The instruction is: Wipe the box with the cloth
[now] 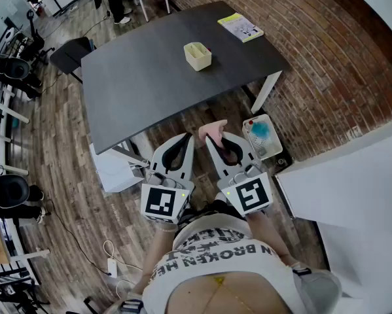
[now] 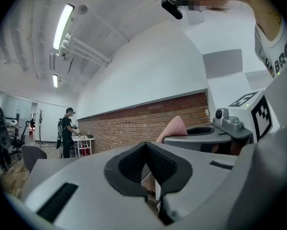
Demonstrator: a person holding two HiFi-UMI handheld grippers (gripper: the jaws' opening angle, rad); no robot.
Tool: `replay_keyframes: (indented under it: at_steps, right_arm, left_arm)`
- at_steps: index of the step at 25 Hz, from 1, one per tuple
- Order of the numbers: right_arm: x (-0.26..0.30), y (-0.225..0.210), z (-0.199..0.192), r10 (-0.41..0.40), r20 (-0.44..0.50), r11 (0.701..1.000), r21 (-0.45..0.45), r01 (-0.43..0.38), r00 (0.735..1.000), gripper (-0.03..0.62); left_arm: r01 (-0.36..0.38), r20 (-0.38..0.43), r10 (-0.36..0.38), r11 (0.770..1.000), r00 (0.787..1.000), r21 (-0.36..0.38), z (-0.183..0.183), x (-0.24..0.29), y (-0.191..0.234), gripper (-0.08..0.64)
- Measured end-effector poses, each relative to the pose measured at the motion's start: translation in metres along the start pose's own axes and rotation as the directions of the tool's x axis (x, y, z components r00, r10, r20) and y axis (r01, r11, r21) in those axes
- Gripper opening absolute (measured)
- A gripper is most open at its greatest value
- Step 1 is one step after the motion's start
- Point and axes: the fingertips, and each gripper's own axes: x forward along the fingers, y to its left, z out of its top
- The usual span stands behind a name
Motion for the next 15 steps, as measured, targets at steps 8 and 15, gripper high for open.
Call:
replay_keyframes:
  at_steps: [8, 15]
  right_arm:
    - [-0.014, -0.007, -0.001, 0.056, 0.020, 0.998, 0.018, -0.057, 0.998, 0.017]
    - [-0.011, -0.007, -0.015, 0.118, -0.008, 0.993, 0.025, -0.118, 0.993, 0.017]
  left_arm:
    - [-0.025, -0.011, 0.025, 0.999, 1.000, -0.030, -0.004, 0.000, -0.017, 0.008]
    - [-0.061, -0.031, 0.059, 0.994, 0.998, -0.086, -0.018, 0.003, -0.012, 0.008]
